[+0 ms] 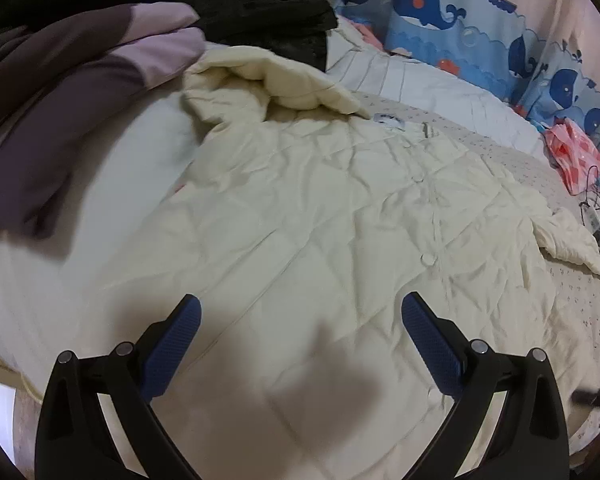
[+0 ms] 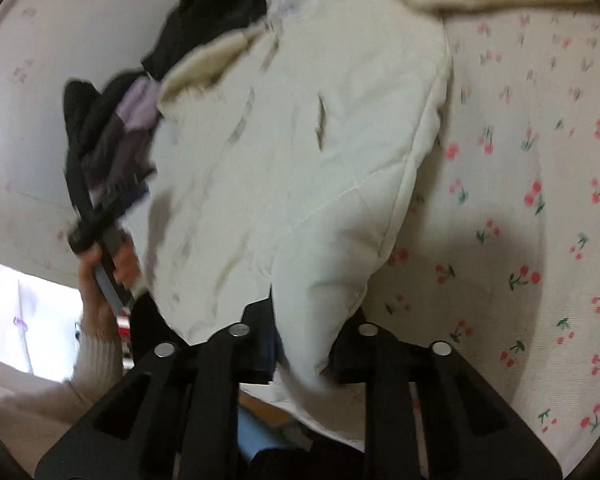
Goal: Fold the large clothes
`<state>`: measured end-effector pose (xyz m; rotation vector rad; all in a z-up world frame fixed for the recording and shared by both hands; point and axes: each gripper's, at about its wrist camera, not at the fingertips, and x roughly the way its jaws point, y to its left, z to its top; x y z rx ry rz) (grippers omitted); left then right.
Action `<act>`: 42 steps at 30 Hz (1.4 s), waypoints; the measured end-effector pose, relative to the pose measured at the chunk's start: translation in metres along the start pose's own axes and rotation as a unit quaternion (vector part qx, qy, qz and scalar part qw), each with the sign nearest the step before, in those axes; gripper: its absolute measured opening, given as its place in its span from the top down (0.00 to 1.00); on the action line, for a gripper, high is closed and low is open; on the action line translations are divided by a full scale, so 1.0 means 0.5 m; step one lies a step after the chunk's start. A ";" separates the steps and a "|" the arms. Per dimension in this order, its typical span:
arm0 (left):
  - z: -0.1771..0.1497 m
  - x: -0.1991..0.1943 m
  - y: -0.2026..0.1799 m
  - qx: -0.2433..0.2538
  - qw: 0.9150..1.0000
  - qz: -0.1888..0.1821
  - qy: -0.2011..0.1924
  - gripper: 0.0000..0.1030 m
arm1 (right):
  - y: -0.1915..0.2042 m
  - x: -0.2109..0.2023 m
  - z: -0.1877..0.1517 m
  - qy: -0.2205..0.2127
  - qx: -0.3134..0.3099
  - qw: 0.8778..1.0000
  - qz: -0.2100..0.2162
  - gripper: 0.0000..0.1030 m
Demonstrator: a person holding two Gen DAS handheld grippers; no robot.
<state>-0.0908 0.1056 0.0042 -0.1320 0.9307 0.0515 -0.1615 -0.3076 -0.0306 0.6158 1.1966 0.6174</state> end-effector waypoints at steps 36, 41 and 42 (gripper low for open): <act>0.097 0.142 -0.227 0.047 0.998 -0.037 0.014 0.07 | -0.557 -0.447 0.401 -0.420 0.243 0.874 -0.026 0.95; 0.090 0.204 -0.284 0.052 0.996 -0.058 0.037 0.07 | -0.658 -0.454 0.324 -0.399 0.308 0.864 -0.024 0.94; 0.087 0.212 -0.287 0.051 0.996 -0.066 0.044 0.07 | -0.673 -0.445 0.317 -0.388 0.306 0.869 -0.009 0.94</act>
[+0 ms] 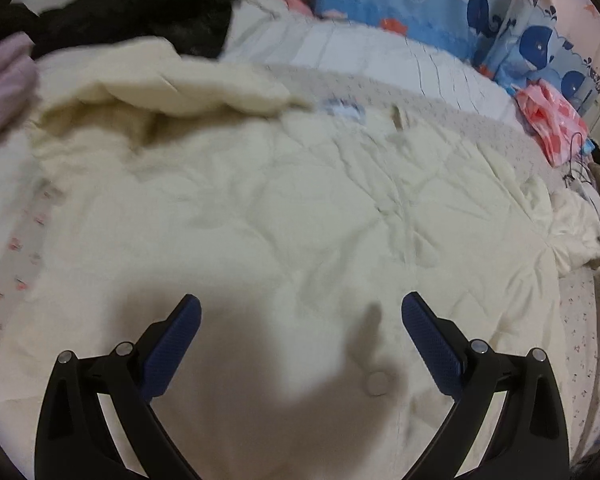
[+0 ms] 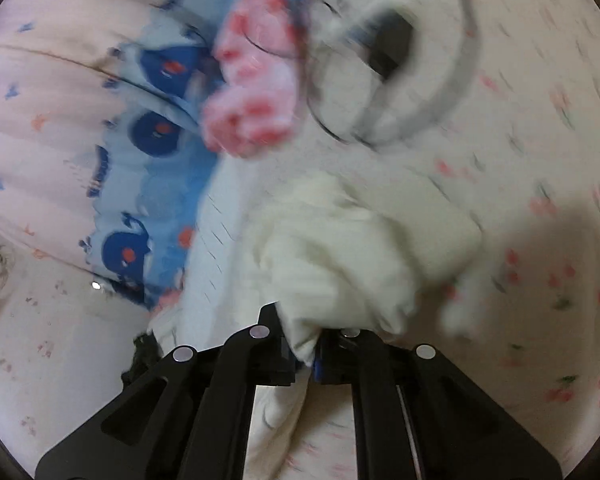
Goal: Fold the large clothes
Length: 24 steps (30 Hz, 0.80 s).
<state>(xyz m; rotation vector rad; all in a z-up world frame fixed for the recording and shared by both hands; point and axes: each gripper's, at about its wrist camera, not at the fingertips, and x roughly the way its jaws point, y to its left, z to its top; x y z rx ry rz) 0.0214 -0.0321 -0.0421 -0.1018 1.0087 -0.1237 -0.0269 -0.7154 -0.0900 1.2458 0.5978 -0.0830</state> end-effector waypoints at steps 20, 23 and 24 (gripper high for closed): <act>0.046 -0.003 0.091 -0.020 0.998 0.004 -0.051 0.07 | -0.048 -0.077 -0.047 -0.083 0.132 0.980 0.125 0.26; 0.047 -0.011 0.095 -0.025 0.998 0.001 -0.056 0.07 | -0.068 -0.099 -0.048 -0.094 0.131 0.980 0.119 0.26; 0.046 -0.009 0.095 -0.027 0.998 -0.002 -0.053 0.07 | -0.076 -0.099 -0.041 -0.094 0.137 0.980 0.114 0.26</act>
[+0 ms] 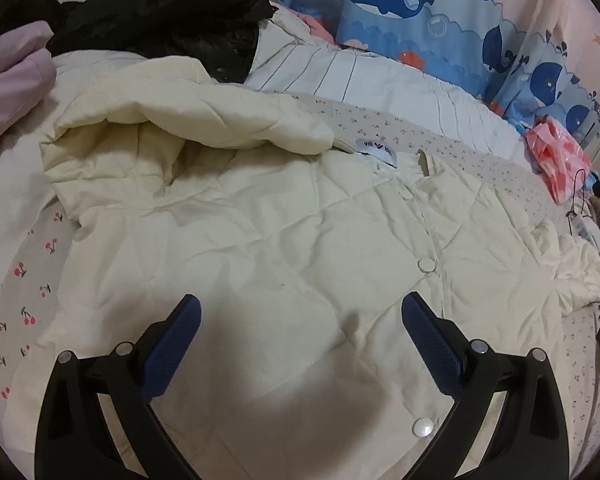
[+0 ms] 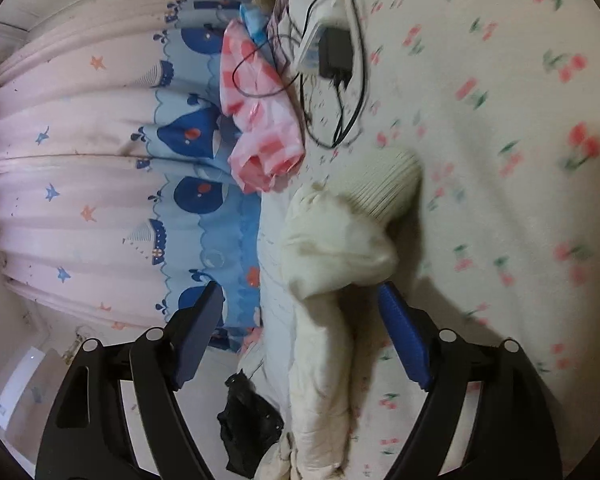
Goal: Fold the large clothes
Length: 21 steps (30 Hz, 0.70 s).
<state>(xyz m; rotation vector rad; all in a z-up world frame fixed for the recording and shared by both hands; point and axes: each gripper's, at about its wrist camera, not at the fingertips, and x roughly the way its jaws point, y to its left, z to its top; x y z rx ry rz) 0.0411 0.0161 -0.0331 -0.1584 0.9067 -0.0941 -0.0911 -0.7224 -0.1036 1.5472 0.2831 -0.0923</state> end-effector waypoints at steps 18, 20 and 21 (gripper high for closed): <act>-0.002 0.034 -0.056 0.017 1.000 -0.005 0.002 0.07 | -0.006 0.101 -0.019 0.064 0.065 0.996 -0.014 0.24; -0.006 0.031 -0.063 0.028 1.000 -0.004 -0.003 0.07 | -0.016 0.110 0.009 0.033 0.082 0.996 -0.002 0.24; -0.007 0.029 -0.065 0.029 1.000 -0.003 -0.005 0.07 | -0.015 0.116 0.024 0.020 0.083 0.996 -0.002 0.24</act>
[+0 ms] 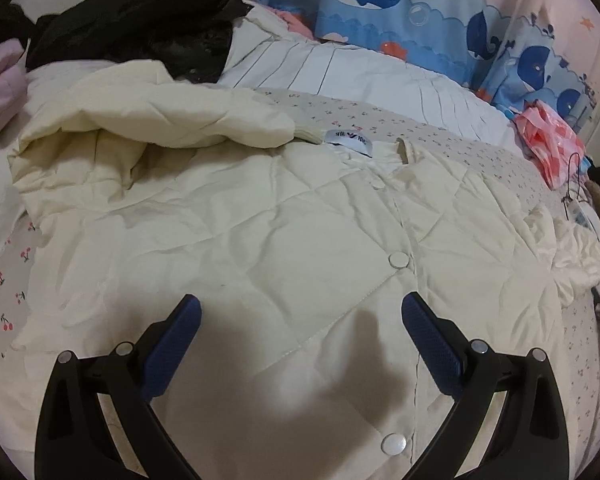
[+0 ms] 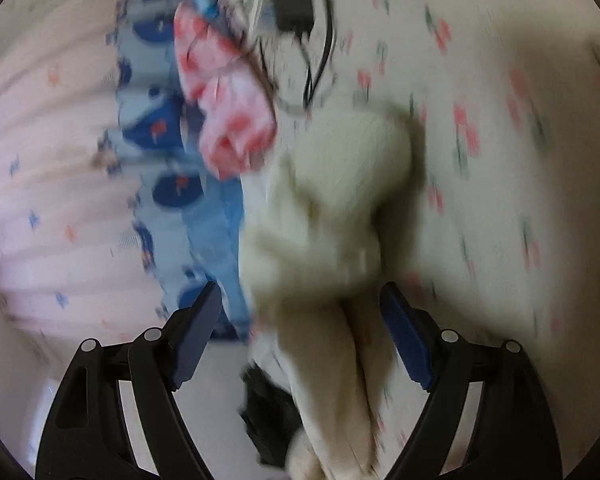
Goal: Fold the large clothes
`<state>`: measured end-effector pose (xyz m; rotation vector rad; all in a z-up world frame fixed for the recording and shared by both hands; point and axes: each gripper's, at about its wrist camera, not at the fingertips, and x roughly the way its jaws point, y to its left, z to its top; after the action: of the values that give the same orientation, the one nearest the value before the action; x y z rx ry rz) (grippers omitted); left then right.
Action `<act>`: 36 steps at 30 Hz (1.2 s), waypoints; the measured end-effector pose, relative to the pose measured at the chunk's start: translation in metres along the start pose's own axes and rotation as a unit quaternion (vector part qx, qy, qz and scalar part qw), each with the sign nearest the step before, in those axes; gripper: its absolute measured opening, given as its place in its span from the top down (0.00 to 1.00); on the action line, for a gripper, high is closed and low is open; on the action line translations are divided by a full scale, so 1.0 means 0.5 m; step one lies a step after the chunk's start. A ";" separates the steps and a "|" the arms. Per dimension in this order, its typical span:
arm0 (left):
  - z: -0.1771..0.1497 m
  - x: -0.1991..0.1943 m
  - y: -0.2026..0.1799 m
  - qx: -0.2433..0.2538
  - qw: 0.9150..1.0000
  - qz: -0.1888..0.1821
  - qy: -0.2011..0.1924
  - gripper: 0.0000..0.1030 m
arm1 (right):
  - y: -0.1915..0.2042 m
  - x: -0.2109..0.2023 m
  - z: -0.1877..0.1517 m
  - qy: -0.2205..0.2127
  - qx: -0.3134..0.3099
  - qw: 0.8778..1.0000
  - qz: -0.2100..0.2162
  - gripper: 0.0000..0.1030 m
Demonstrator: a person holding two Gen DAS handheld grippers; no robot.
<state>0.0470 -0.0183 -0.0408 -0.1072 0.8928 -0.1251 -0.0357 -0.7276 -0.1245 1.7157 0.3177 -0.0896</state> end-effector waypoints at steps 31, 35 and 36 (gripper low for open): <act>0.011 -0.026 0.016 0.001 1.000 0.022 -0.010 0.07 | 0.288 -0.031 -0.117 -0.045 -0.284 0.957 0.032 0.77; 0.018 -0.057 0.041 -0.008 0.999 0.029 -0.026 0.07 | 0.416 0.017 -0.279 -0.005 -0.374 0.926 0.055 0.77; 0.021 -0.067 0.052 -0.011 0.999 0.032 -0.032 0.07 | 0.438 0.035 -0.326 0.010 -0.395 0.917 0.057 0.77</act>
<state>0.0362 0.0131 -0.0122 -0.1032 0.8329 -0.0513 0.0185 -0.5951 0.1088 0.9245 0.2216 0.1322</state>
